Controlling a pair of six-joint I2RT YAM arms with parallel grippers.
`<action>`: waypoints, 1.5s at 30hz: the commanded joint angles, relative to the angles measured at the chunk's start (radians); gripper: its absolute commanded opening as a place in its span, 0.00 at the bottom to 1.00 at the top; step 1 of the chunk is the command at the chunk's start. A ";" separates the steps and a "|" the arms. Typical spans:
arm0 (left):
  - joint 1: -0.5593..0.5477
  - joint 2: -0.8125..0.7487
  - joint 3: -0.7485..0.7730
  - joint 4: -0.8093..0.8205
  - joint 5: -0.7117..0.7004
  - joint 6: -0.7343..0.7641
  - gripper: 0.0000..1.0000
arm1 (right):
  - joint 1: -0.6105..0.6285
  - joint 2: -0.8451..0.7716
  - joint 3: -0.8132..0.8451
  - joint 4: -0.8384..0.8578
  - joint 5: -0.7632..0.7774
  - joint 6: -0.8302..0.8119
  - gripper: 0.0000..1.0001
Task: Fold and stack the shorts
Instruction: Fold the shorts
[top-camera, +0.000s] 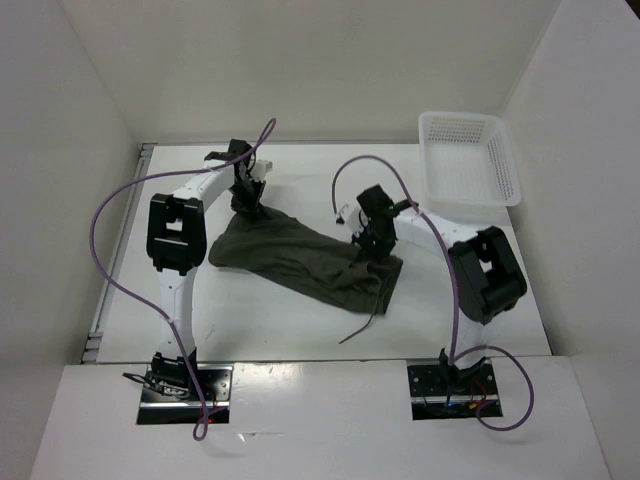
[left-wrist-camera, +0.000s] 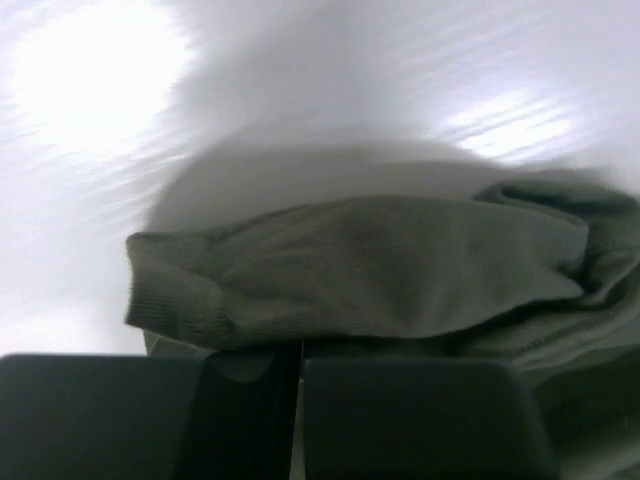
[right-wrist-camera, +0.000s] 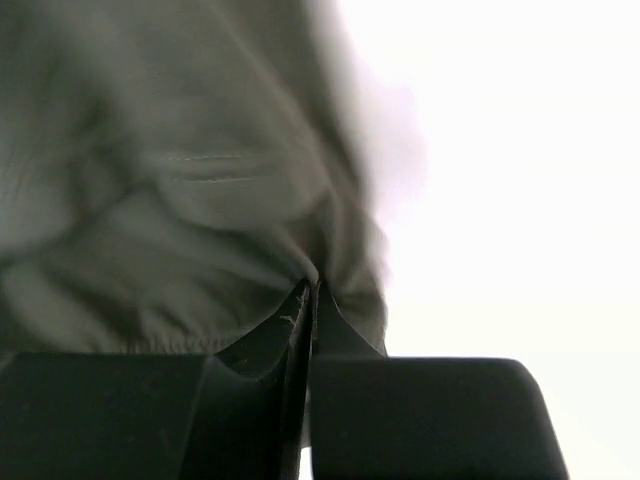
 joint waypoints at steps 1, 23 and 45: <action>0.052 0.039 0.069 -0.030 -0.039 0.007 0.03 | -0.058 0.080 0.210 0.251 0.165 0.118 0.00; 0.106 0.130 0.230 -0.031 -0.002 0.007 0.12 | -0.159 0.132 0.511 0.201 -0.152 0.353 0.73; 0.106 0.102 0.175 -0.013 -0.011 0.007 0.13 | -0.168 0.017 0.321 0.116 -0.299 0.372 0.75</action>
